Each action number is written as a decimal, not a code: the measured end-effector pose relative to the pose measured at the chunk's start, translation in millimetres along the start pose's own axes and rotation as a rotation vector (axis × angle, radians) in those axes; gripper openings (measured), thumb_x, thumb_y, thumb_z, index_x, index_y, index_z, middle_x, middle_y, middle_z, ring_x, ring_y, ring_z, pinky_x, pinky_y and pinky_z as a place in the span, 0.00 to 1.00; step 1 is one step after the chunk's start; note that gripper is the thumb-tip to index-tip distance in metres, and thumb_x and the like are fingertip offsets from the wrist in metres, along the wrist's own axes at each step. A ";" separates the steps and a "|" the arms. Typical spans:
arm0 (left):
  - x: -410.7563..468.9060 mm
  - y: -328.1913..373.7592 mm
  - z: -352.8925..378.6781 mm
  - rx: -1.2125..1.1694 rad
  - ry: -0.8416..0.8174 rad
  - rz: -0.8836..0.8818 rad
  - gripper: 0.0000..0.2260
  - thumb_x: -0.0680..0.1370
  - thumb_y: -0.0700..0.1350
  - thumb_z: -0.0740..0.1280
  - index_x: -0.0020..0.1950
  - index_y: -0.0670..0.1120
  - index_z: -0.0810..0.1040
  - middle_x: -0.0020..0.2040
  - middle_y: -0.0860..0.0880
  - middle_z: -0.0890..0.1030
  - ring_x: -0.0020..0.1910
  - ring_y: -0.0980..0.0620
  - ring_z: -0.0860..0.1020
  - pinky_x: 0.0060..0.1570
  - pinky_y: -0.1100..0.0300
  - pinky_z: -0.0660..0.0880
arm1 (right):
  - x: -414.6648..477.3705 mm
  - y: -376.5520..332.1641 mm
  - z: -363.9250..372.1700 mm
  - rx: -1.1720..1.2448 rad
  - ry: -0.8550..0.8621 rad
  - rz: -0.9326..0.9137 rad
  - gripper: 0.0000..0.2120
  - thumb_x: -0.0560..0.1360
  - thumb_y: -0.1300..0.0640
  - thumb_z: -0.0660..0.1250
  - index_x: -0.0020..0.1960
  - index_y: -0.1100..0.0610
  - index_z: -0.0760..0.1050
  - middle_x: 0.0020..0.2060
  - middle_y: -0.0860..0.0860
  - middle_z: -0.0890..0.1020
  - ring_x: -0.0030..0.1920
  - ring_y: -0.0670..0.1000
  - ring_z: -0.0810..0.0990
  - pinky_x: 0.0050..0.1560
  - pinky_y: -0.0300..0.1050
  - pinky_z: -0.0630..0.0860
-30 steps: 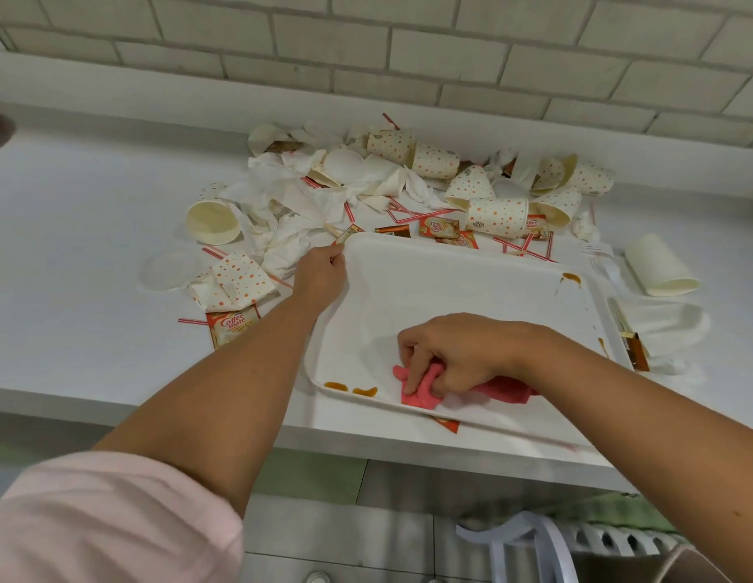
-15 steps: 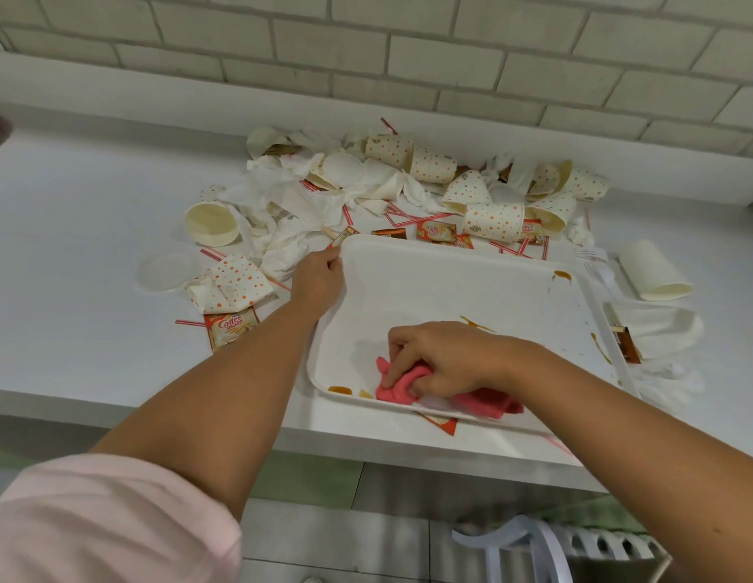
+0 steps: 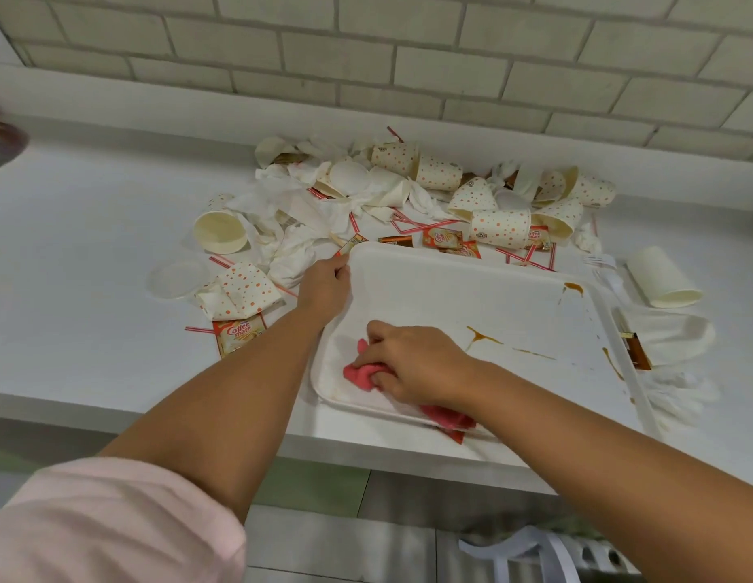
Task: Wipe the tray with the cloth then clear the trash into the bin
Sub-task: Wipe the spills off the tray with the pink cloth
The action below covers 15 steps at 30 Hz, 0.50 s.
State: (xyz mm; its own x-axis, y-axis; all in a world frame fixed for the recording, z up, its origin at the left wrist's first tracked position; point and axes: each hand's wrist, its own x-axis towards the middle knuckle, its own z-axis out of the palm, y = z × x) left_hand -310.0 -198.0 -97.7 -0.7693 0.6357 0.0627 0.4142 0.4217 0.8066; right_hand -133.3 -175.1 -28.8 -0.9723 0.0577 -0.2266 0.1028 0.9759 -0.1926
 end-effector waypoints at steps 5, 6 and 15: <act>-0.1 0.6 2.0 -0.019 0.023 -0.011 0.16 0.81 0.39 0.57 0.69 0.40 0.71 0.59 0.41 0.80 0.57 0.45 0.77 0.53 0.66 0.67 | -3.8 8.6 -13.4 0.055 -0.171 -0.093 0.17 0.74 0.58 0.64 0.60 0.46 0.79 0.50 0.49 0.73 0.46 0.50 0.74 0.46 0.46 0.73; -0.1 1.0 2.1 -0.023 0.023 -0.015 0.16 0.81 0.39 0.56 0.69 0.40 0.71 0.59 0.41 0.80 0.57 0.45 0.77 0.54 0.65 0.67 | -1.8 5.5 -12.1 0.051 -0.160 -0.109 0.17 0.74 0.58 0.64 0.60 0.46 0.79 0.49 0.49 0.73 0.45 0.50 0.73 0.45 0.46 0.73; -1.6 -2.3 0.1 -0.039 -0.006 0.007 0.17 0.81 0.39 0.56 0.70 0.40 0.69 0.60 0.40 0.79 0.58 0.43 0.77 0.57 0.60 0.70 | 20.3 2.8 8.9 0.035 0.028 0.051 0.14 0.78 0.55 0.60 0.62 0.48 0.77 0.50 0.51 0.72 0.45 0.50 0.74 0.37 0.43 0.67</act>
State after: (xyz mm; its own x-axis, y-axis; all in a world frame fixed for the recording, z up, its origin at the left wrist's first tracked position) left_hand -309.7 -200.0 -99.7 -0.7639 0.6420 0.0649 0.3998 0.3920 0.8285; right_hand -150.9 -173.1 -42.3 -0.9709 0.1136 -0.2107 0.1594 0.9635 -0.2152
